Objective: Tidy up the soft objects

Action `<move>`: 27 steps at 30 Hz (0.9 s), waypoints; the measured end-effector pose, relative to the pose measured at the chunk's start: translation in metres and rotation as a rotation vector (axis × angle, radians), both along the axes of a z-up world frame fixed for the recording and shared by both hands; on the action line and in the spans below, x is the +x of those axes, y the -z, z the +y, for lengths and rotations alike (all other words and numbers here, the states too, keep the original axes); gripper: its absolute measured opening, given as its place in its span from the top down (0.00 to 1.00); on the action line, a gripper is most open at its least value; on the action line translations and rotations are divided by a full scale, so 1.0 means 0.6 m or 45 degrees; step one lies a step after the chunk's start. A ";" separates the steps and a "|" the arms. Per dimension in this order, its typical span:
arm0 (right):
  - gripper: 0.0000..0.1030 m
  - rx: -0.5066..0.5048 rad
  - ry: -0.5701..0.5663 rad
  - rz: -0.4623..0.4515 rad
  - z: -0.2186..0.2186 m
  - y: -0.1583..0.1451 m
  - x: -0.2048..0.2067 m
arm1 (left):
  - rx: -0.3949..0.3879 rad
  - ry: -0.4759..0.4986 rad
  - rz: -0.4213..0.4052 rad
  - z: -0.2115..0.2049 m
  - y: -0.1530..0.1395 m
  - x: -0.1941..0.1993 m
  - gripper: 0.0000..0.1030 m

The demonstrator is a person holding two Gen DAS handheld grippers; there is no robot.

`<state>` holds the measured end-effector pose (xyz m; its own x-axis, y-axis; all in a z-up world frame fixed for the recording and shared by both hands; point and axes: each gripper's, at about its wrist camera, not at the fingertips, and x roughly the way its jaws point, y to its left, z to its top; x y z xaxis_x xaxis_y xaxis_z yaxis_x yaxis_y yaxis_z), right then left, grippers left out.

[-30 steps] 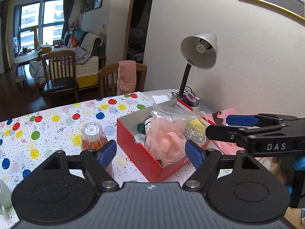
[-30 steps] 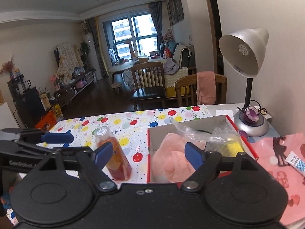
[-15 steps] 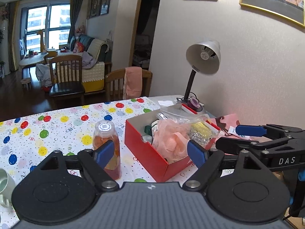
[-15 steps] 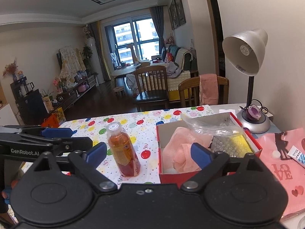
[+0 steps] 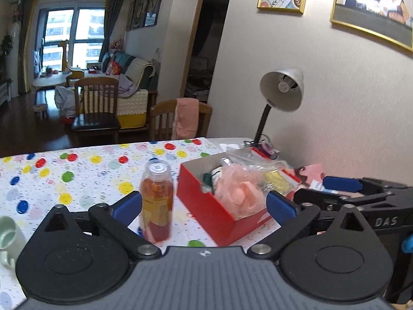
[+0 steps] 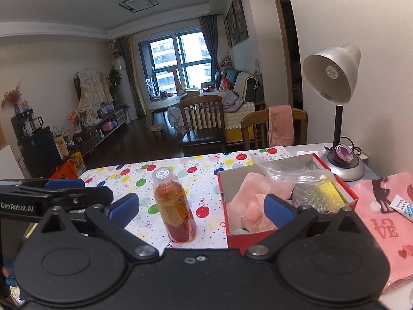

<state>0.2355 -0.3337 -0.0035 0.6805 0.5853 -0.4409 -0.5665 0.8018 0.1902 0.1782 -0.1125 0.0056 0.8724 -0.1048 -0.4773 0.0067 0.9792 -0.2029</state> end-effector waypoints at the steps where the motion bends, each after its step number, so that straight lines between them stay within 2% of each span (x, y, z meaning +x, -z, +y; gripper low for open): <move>1: 0.00 0.001 -0.004 -0.001 0.003 0.000 -0.002 | 0.009 -0.004 0.000 0.001 0.001 -0.002 0.00; 12: 0.00 -0.005 0.007 0.010 0.021 0.007 -0.014 | 0.094 0.000 -0.013 0.008 0.003 -0.025 0.00; 18: 0.00 -0.001 0.011 0.015 0.025 0.009 -0.019 | 0.060 0.004 -0.023 0.017 0.003 -0.031 0.00; 27: 0.00 -0.003 0.015 0.004 0.030 0.011 -0.029 | 0.066 -0.022 -0.044 0.021 0.003 -0.046 0.00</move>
<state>0.2179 -0.3157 -0.0103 0.6858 0.5762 -0.4446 -0.5566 0.8088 0.1898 0.1504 -0.1001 0.0040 0.8901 -0.0657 -0.4510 -0.0040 0.9884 -0.1519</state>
